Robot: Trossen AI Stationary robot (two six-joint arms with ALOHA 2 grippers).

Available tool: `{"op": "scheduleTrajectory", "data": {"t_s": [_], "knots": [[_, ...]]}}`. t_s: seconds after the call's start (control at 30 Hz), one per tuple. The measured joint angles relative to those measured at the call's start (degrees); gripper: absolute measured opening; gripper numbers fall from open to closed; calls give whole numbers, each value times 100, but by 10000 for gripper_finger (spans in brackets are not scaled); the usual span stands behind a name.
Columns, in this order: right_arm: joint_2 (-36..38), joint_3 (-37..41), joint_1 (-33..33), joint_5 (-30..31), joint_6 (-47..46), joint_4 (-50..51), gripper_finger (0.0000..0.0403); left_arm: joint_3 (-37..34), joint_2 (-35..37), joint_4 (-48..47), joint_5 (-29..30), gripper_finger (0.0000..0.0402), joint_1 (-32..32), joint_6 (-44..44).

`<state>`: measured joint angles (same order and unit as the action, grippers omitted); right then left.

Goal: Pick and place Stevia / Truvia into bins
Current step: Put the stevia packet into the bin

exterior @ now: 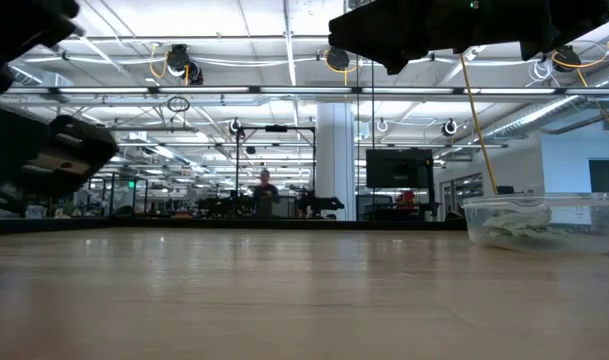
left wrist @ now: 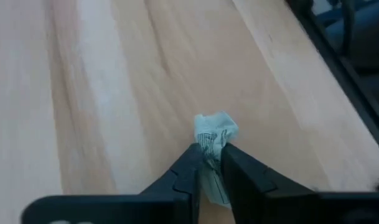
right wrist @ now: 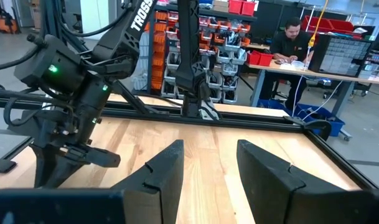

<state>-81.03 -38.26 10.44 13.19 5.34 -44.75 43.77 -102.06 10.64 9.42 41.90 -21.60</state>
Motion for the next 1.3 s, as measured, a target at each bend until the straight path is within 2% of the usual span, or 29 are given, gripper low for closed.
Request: {"op": "scheduleTrajectory", "data": {"t_s": [0.17, 0.27, 0.47, 0.63, 0.83, 0.97, 1.1, 1.2, 1.3], "knots": [[32, 2, 0, 4, -76, 27, 141, 0, 0, 158, 115, 41, -366, 494], [352, 6, 2, 7, -317, 470, 141, 0, 0, 219, 121, 33, -734, 880], [1595, 4, 77, 11, -1063, 2764, 141, 165, 0, 639, 89, 31, -1734, 2067], [2414, 22, 150, 18, -1750, 4141, 141, 844, 0, 715, -286, 31, -2662, 3313], [2950, 351, 163, 83, -2108, 4281, 141, 1846, 0, 732, -883, 31, -3578, 3945], [3309, 591, 164, 797, -2070, 4274, 141, 2504, -300, 758, -1098, 31, -3972, 3901], [3602, 912, 164, 1930, -2081, 4259, 141, 3363, -1147, 721, -1530, 31, -4099, 3931], [3786, 1174, 170, 2651, -2207, 4264, 141, 4077, -1882, 724, -1478, 31, -4088, 4013], [3964, 1402, 173, 3043, -2379, 4248, 141, 4609, -2463, 701, -1300, 31, -4064, 4085]]}}
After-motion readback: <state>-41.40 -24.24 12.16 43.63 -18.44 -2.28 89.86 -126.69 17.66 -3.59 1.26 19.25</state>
